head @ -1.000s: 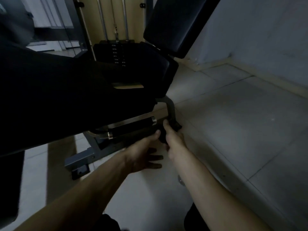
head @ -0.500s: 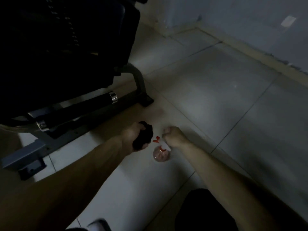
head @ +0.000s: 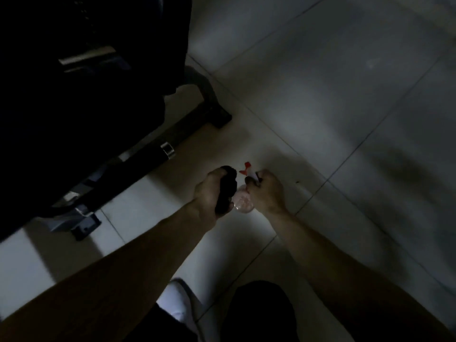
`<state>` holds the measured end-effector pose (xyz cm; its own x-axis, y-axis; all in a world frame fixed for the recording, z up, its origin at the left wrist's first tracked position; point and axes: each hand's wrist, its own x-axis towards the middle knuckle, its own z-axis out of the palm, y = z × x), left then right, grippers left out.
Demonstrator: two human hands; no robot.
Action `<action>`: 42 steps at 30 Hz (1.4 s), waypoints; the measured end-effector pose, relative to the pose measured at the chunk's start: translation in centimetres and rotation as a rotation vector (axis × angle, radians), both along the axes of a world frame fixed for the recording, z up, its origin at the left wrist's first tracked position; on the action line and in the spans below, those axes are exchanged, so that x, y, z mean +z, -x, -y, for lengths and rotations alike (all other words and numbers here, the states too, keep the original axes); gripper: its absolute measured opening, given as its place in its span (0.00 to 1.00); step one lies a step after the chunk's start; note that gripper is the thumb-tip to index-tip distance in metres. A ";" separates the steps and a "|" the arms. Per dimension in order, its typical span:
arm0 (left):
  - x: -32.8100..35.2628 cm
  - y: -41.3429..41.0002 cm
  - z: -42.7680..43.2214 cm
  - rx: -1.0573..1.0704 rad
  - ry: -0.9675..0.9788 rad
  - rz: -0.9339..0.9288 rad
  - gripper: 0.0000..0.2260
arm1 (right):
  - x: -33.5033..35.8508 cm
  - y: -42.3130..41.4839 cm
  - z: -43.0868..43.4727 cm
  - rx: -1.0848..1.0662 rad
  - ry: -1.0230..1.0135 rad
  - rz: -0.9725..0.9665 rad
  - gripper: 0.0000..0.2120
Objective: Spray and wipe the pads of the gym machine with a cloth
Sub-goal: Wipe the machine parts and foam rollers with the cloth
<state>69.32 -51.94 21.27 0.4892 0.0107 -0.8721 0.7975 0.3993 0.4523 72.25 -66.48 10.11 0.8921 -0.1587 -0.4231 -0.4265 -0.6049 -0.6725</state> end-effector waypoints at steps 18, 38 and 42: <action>39.4 -4.3 -10.3 0.488 -0.063 0.014 0.32 | 54.5 -3.9 -11.7 0.121 -0.565 0.318 0.07; 30.5 -18.8 -36.2 0.399 -0.493 -0.193 0.21 | 44.7 -23.5 -37.3 0.526 -0.210 0.219 0.15; 26.2 -21.2 -39.7 0.132 -0.723 -0.029 0.21 | 40.9 -27.4 -40.9 0.564 -0.289 0.123 0.22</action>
